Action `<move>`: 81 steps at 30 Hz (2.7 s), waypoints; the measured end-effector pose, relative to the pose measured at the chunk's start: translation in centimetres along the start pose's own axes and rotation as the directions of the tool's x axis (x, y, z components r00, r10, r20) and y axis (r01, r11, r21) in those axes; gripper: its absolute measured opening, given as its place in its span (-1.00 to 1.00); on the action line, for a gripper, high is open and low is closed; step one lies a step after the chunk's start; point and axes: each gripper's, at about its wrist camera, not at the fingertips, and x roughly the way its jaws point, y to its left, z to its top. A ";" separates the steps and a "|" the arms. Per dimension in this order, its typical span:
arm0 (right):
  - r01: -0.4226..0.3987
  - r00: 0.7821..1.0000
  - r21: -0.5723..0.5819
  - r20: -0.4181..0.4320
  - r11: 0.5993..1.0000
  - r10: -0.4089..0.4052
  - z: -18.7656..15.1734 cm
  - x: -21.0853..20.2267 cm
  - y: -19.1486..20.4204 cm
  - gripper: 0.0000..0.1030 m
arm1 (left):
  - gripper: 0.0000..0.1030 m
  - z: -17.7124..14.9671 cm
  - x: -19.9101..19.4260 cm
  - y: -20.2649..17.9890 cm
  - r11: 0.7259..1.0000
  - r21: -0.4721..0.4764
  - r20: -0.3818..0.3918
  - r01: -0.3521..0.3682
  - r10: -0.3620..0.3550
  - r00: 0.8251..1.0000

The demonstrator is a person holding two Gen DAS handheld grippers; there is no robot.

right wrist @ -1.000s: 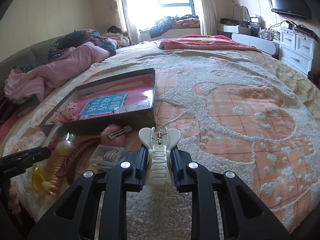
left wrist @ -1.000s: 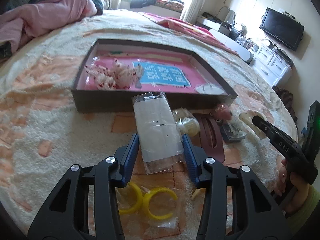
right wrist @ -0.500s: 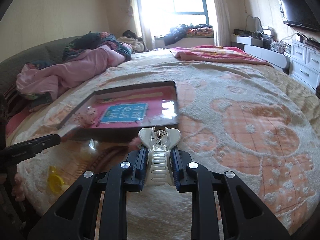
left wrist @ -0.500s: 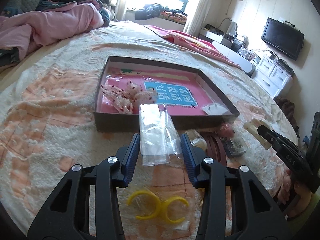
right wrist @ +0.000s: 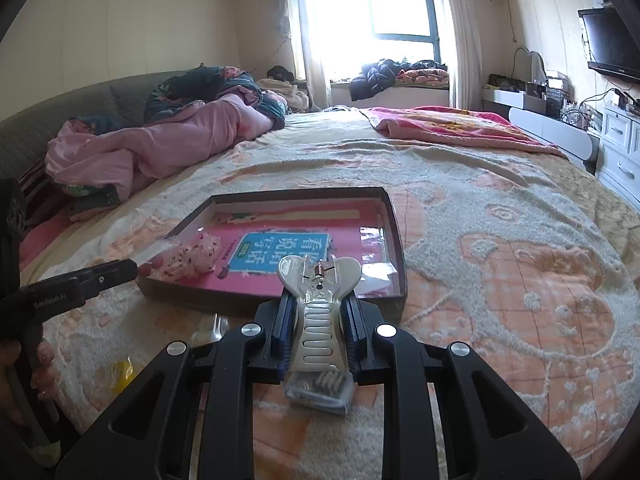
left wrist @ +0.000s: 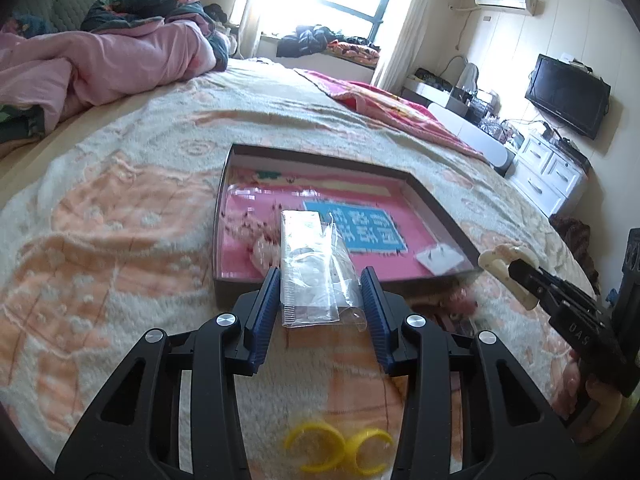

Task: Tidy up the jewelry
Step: 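Carry the bag into the tray and open the left tool while the right tool sets the claw clip there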

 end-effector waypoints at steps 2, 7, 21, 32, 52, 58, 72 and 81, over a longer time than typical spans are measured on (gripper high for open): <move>-0.002 1.000 0.000 -0.001 1.000 0.002 0.4 0.4 0.1 -0.60 | -0.37 0.7 0.1 0.0 1.000 0.001 0.012 0.000 -0.001 1.000; -0.010 1.000 -0.002 -0.012 1.000 0.010 1.0 1.4 0.1 -0.60 | -0.37 2.1 0.8 -0.5 1.000 0.013 0.039 0.004 -0.005 0.999; 0.011 0.999 -0.006 -0.033 1.000 -0.012 3.2 4.4 -0.9 -0.60 | -0.37 3.9 4.7 -1.9 0.999 0.030 0.003 0.025 -0.025 1.000; 0.035 0.996 -0.017 -0.076 0.999 -0.036 5.2 7.7 -1.9 -0.60 | -0.37 4.2 7.9 -2.4 0.996 0.087 -0.075 0.012 -0.005 0.997; 0.055 0.978 -0.001 -0.202 0.998 -0.054 7.4 15.5 -2.1 -0.60 | -0.36 3.2 10.5 -1.8 0.994 0.102 -0.178 0.027 -0.008 0.984; 0.060 0.962 0.015 -0.267 0.998 -0.054 7.5 17.3 -2.1 -0.60 | -0.36 3.0 10.8 -1.9 0.994 0.106 -0.195 0.031 -0.010 0.981; 0.067 0.952 0.044 -0.301 0.997 -0.051 6.2 16.8 -2.9 -0.29 | -0.34 2.7 10.5 -1.5 0.996 0.079 -0.214 0.035 -0.018 0.977; 0.047 0.970 0.025 -0.241 0.999 -0.039 5.9 14.1 -2.7 0.01 | -0.15 2.8 9.6 -1.0 0.998 0.067 -0.200 0.023 -0.009 0.980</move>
